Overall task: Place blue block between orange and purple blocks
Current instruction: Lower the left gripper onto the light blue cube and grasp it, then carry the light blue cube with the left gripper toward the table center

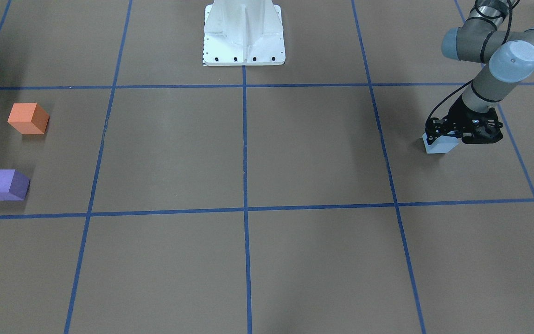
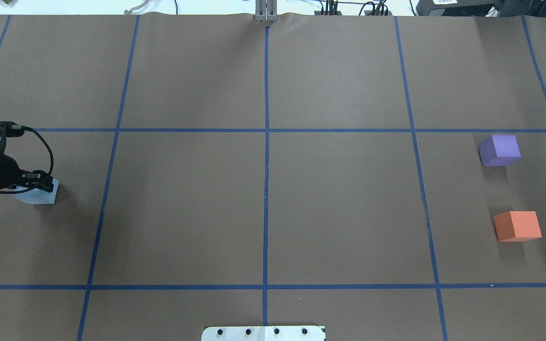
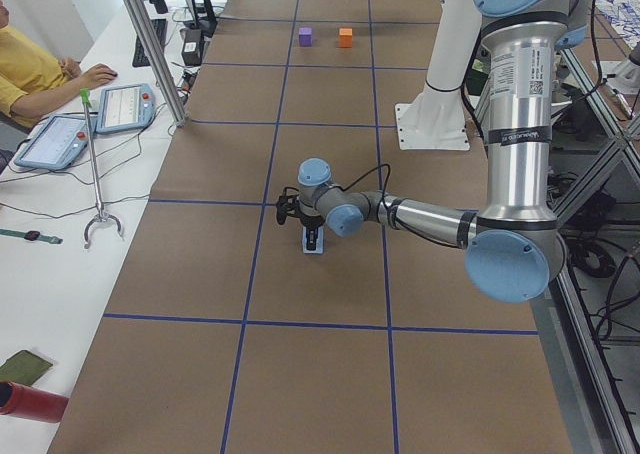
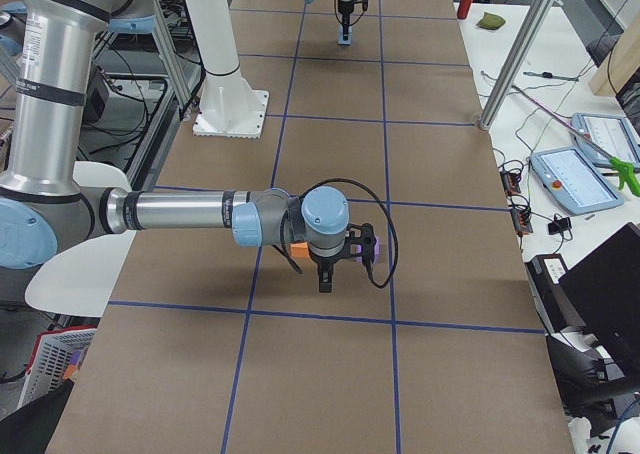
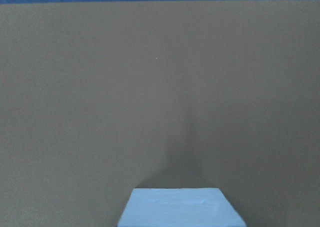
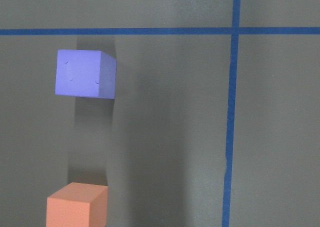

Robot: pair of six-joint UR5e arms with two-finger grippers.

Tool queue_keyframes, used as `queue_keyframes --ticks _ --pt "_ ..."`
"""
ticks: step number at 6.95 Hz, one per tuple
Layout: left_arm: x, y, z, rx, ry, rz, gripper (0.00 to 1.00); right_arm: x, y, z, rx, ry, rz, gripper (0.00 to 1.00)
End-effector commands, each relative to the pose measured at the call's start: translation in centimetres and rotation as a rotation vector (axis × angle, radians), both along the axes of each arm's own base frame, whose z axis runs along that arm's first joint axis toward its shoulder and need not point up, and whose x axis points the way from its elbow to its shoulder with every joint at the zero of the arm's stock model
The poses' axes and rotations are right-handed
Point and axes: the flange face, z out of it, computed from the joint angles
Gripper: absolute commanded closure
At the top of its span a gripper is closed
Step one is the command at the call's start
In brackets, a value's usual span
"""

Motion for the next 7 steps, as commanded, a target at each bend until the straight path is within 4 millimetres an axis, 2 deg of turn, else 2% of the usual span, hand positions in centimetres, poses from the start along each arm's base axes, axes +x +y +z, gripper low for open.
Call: queue_keyframes --ticks 1,2,3,4,5,7 --pt "3.2 -2.3 -11.7 -0.089 0.124 -0.061 1.00 -0.3 -0.1 -0.2 0.003 -0.006 -0.006 0.00" --pt "7.6 -2.8 -17.7 -0.141 0.174 -0.084 1.00 -0.6 -0.1 -0.4 0.003 -0.029 -0.013 0.00" --pt "14.3 -1.4 -25.2 -0.193 0.207 -0.049 1.00 -0.6 -0.1 -0.5 0.009 -0.034 -0.017 0.00" --pt "20.3 -1.7 -33.1 -0.219 0.185 -0.043 1.00 -0.7 0.0 -0.5 0.027 -0.037 -0.020 0.00" --pt "26.2 -0.9 -38.7 -0.198 0.166 -0.038 1.00 -0.6 0.5 -0.2 0.046 -0.039 -0.022 0.00" --pt "34.6 0.1 -44.9 -0.220 0.148 -0.050 1.00 -1.0 0.9 -0.5 0.041 -0.103 -0.029 0.00"
